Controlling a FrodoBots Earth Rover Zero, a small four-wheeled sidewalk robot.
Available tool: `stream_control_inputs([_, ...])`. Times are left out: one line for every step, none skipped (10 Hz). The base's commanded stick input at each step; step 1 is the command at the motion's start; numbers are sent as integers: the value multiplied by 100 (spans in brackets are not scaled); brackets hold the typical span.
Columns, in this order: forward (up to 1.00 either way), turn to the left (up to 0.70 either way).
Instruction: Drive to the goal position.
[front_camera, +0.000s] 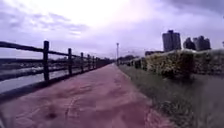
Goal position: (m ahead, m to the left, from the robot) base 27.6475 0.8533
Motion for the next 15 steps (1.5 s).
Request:
stream_control_inputs([100, 40])
stream_control_inputs([100, 28])
stream_control_inputs([100, 0])
stream_control_inputs([100, 0])
stream_control_inputs([100, 0])
stream_control_inputs([100, 0])
stream_control_inputs([100, 0])
stream_control_inputs([100, 0])
stream_control_inputs([100, 0])
stream_control_inputs([100, 0])
stream_control_inputs([100, 0])
stream_control_inputs([100, 0])
stream_control_inputs([100, 0])
stream_control_inputs([100, 0])
stream_control_inputs([100, 0])
